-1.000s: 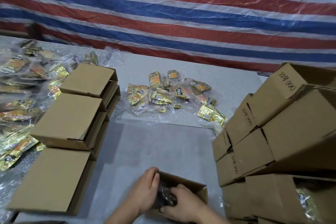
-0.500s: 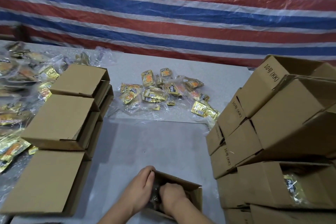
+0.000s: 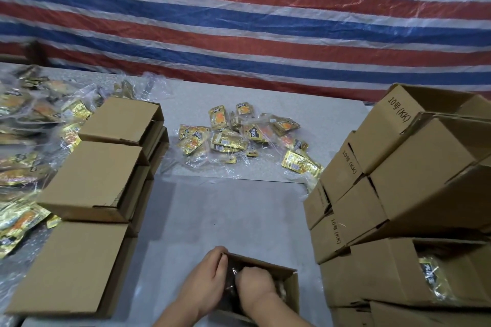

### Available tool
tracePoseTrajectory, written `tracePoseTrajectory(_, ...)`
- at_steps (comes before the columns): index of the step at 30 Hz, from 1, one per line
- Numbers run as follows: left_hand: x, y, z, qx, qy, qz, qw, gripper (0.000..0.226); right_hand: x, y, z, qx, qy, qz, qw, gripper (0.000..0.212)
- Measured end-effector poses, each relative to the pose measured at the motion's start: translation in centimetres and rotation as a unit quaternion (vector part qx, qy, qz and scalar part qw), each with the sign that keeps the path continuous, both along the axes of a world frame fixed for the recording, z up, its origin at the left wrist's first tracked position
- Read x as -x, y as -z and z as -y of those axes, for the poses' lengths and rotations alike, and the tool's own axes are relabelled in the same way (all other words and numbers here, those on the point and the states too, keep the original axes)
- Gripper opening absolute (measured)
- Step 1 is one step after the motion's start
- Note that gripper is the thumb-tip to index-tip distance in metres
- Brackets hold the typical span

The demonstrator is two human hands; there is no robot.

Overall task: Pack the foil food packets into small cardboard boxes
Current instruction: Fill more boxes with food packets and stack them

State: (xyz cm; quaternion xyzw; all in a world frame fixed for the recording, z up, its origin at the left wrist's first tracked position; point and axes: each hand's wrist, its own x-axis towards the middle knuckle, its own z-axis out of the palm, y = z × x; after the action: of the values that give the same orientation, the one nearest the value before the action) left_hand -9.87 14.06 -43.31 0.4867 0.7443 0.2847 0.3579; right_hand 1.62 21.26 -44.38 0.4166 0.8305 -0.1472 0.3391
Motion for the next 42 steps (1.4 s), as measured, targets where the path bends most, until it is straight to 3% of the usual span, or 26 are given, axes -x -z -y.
tracePoseTrajectory(4,0.0,0.0,0.0,0.007,-0.007,-0.002,1.000,0.017,-0.2,-0.1,-0.1,0.004,0.019,-0.010,1.000,0.039)
tracePoseTrajectory(7,-0.5,-0.4,-0.4,0.010,0.006,-0.007,1.000,0.017,-1.2,-0.2,0.1,0.103,0.102,-0.055,0.988,0.041)
tracePoseTrajectory(10,-0.5,-0.7,-0.5,0.008,0.007,0.005,1.000,0.018,-2.4,-1.2,-0.4,0.203,0.106,-0.072,0.971,0.045)
tracePoseTrajectory(15,-0.1,-0.8,-0.5,0.004,-0.009,0.052,0.999,0.020,-3.0,-1.8,-1.8,0.129,0.163,-0.089,0.974,0.030)
tracePoseTrajectory(19,0.0,-0.5,-0.3,0.003,-0.005,0.034,0.999,0.018,-2.4,-0.5,-1.5,0.242,0.134,-0.062,0.959,0.042)
tracePoseTrajectory(21,-0.1,-0.2,-0.1,0.004,-0.007,0.027,1.000,0.018,-2.0,-0.3,-1.4,0.253,0.140,-0.027,0.957,0.044)
tracePoseTrajectory(24,-0.1,0.1,-0.2,0.007,-0.013,0.033,0.999,0.021,-2.2,-0.6,-1.2,0.255,0.161,-0.044,0.952,0.049)
tracePoseTrajectory(29,0.7,-0.2,-0.6,0.035,0.001,0.035,0.999,0.032,-3.7,-3.7,-1.9,0.186,0.187,-0.180,0.948,0.031)
tracePoseTrajectory(32,0.9,-0.5,-1.0,0.040,0.014,0.037,0.998,0.032,-5.2,-5.9,-2.1,0.056,0.206,-0.269,0.939,0.041)
tracePoseTrajectory(35,0.8,-0.6,-1.5,0.044,0.002,0.027,0.999,0.033,-6.1,-7.0,-3.5,-0.088,0.181,-0.349,0.915,0.023)
tracePoseTrajectory(38,0.6,-1.3,-4.0,0.019,-0.021,0.002,1.000,0.034,-6.4,-6.6,-5.4,-0.088,0.155,-0.292,0.940,0.031)
tracePoseTrajectory(42,0.6,-2.6,-12.7,-0.041,0.050,-0.115,0.991,0.039,-6.7,-4.9,-6.8,-0.003,0.219,-0.257,0.941,0.030)
